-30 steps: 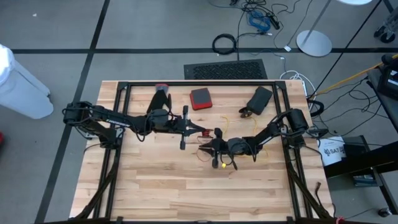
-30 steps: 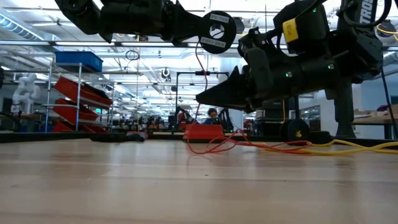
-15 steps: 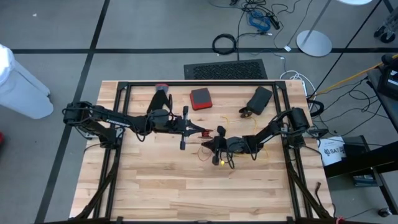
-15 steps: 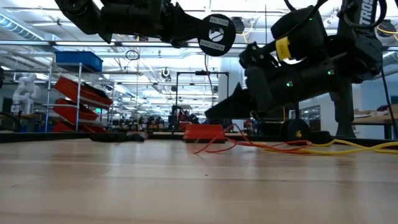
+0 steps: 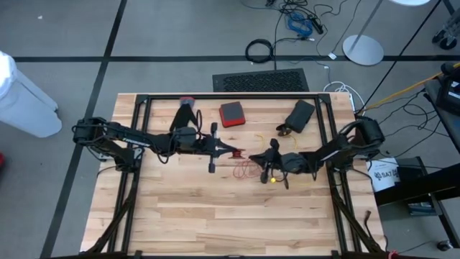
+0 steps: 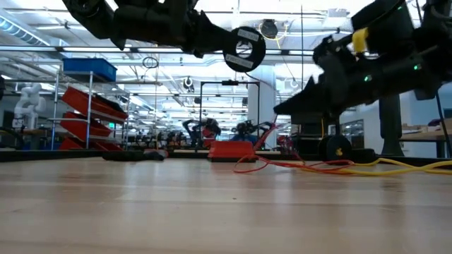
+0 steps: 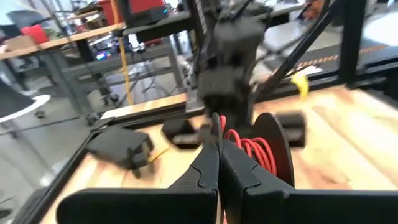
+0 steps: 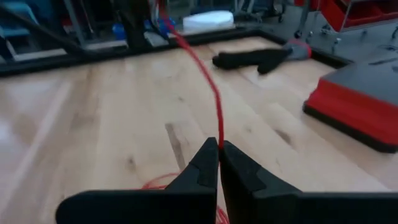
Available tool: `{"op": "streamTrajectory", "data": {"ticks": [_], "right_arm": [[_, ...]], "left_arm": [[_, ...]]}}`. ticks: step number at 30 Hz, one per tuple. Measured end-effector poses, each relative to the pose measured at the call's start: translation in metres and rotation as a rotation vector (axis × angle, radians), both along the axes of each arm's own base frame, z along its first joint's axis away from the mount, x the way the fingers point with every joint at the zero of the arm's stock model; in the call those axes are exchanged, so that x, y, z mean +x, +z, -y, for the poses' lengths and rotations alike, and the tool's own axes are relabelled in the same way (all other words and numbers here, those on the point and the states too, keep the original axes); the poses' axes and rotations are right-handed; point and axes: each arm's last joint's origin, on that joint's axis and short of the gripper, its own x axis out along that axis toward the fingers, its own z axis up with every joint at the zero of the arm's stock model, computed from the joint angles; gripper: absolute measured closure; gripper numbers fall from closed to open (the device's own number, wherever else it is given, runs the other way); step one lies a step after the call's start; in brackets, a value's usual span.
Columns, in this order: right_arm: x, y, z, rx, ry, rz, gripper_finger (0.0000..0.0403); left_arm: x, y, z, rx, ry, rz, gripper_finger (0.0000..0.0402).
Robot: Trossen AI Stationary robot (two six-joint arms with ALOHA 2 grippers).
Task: Coil cords
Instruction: Coil the red wire onto the spool
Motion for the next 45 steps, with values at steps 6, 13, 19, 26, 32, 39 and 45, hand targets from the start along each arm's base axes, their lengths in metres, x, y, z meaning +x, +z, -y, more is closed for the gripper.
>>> {"op": "streamTrajectory", "data": {"ticks": [6,13,19,26,32,39,45], "right_arm": [[0.001,0.021,-0.007,-0.019,0.04,0.092,0.0403],[0.013,0.036,-0.01,-0.037,0.042,0.149,0.0403],[0.024,0.048,-0.013,-0.06,0.067,0.176,0.0403],[0.035,0.058,-0.013,-0.084,0.066,0.168,0.0403],[0.046,0.061,-0.012,-0.087,0.056,0.149,0.0403],[0.066,0.044,-0.009,-0.12,-0.003,0.088,0.0403],[0.071,0.03,-0.007,-0.17,-0.123,0.066,0.0403]], "left_arm": [[-0.001,-0.004,-0.003,0.088,0.104,-0.049,0.0401],[0.0,-0.011,0.005,0.252,0.207,-0.112,0.0401],[0.005,-0.022,0.011,0.351,0.312,-0.152,0.0401],[0.012,-0.031,0.013,0.386,0.387,-0.144,0.0401],[0.028,-0.031,0.014,0.389,0.446,-0.12,0.0401],[0.038,-0.023,0.015,0.308,0.474,-0.058,0.0401],[0.038,-0.02,0.014,0.212,0.512,-0.005,0.0402]]}}
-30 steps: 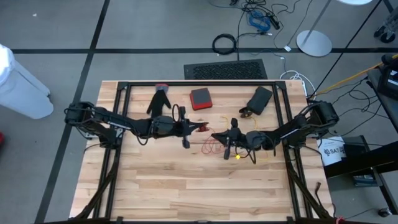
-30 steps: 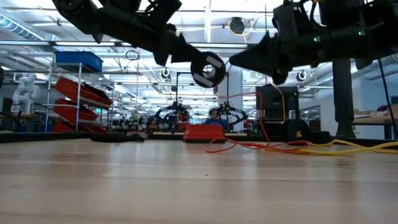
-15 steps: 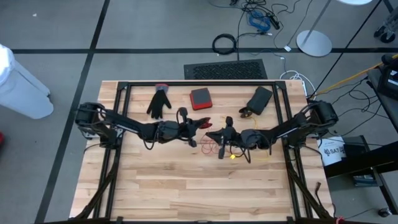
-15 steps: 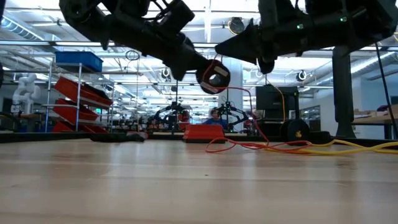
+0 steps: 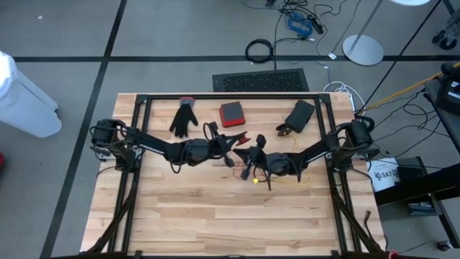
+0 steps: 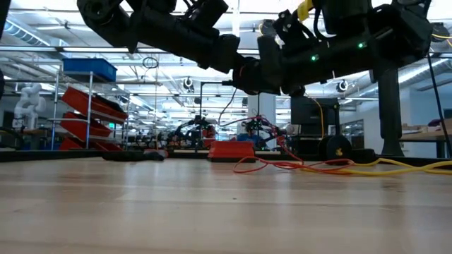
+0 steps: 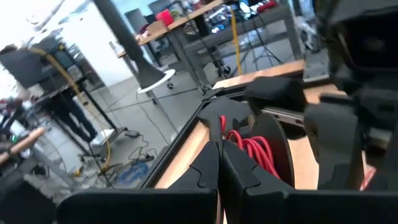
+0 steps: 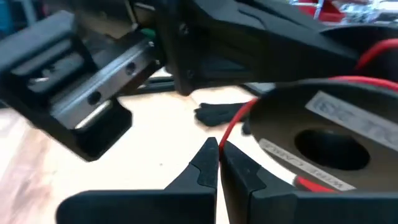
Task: Coil cords
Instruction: Coil the red wire onto the spool
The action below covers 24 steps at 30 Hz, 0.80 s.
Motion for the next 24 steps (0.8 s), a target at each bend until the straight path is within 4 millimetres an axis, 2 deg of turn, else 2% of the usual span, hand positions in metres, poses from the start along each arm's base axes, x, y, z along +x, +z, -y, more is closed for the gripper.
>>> {"op": "streamTrajectory", "data": {"ticks": [6,12,17,24], "right_arm": [[0.002,-0.003,0.0,-0.035,-0.036,0.021,0.0403],[0.002,-0.01,0.001,-0.062,-0.067,-0.028,0.0403],[0.0,-0.013,0.002,-0.093,-0.128,-0.075,0.0402],[0.0,-0.014,0.001,-0.114,-0.126,-0.102,0.0402]], "left_arm": [[0.0,0.004,-0.001,-0.095,0.035,0.097,0.0402],[-0.002,0.01,-0.001,-0.106,0.03,0.131,0.0402],[-0.008,0.022,0.0,-0.122,-0.023,0.13,0.0402],[-0.024,0.043,0.0,-0.184,-0.113,0.105,0.0402]]}}
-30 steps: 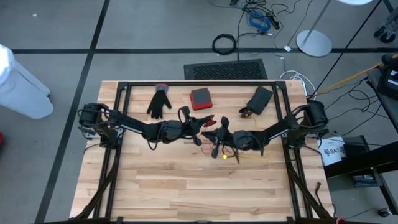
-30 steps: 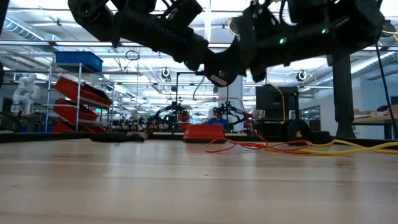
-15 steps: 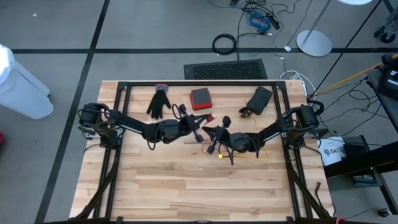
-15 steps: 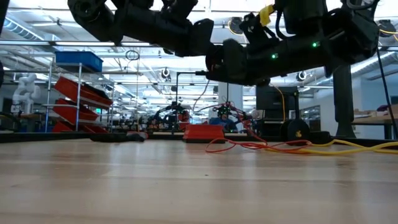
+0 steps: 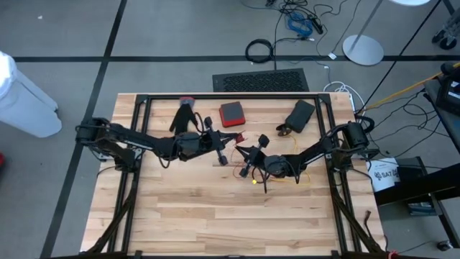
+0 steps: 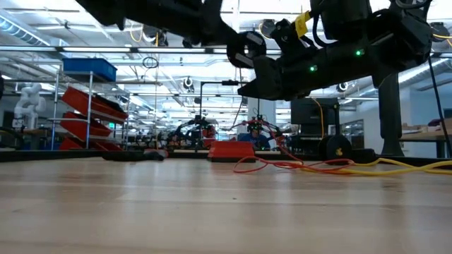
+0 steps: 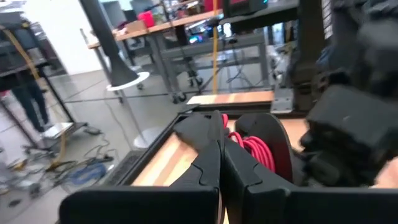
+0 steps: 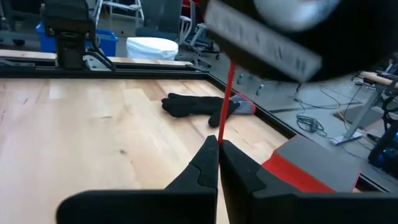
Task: Coil cords
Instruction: Coil the red wire onto the spool
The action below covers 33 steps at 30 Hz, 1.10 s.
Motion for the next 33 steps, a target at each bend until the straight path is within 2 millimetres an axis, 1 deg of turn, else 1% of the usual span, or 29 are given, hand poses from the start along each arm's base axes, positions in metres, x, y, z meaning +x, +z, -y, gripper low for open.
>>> {"op": "streamTrajectory", "data": {"ticks": [7,19,29,33], "right_arm": [[0.0,-0.001,0.002,-0.007,-0.004,-0.014,0.0402],[-0.001,-0.008,0.01,0.025,-0.035,-0.057,0.0402],[-0.001,-0.008,0.01,0.026,-0.036,-0.058,0.0403],[-0.002,-0.011,0.011,0.021,-0.042,-0.082,0.0396]], "left_arm": [[-0.01,0.017,0.002,-0.029,-0.08,0.042,0.0402],[-0.014,0.025,0.004,-0.031,-0.14,0.063,0.0402],[-0.03,0.049,0.005,-0.029,-0.191,0.147,0.0402],[-0.039,0.064,0.005,-0.026,-0.204,0.208,0.0402]]}}
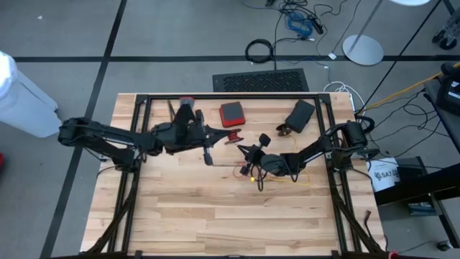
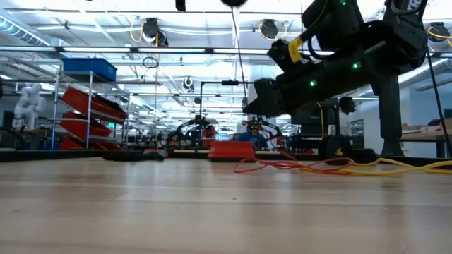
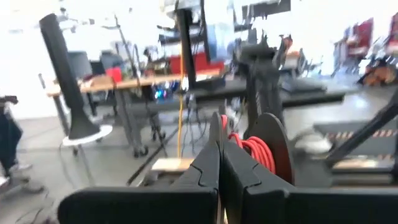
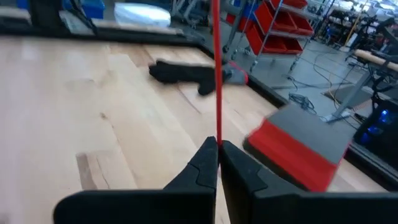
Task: Coil cords
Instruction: Coil the red wire onto the spool
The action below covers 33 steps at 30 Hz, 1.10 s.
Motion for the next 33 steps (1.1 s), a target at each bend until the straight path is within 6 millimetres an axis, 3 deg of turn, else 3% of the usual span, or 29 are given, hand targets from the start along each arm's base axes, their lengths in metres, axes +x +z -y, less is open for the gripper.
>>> {"op": "streamTrajectory", "data": {"ticks": [9,17,26,33], "right_arm": [[-0.001,-0.003,0.001,0.018,-0.01,-0.015,0.039],[0.0,-0.002,0.0,0.015,0.0,-0.007,0.0393],[-0.002,0.0,-0.017,-0.032,0.066,-0.029,0.0358],[-0.009,0.019,-0.032,-0.075,0.122,-0.05,0.0348]], "left_arm": [[-0.019,0.02,0.0,0.006,-0.042,0.06,0.0402],[-0.018,0.008,0.0,0.014,-0.039,-0.075,0.0402],[-0.018,0.0,0.0,0.038,-0.025,-0.148,0.0402],[-0.018,0.0,-0.001,0.044,-0.016,-0.153,0.0402]]}}
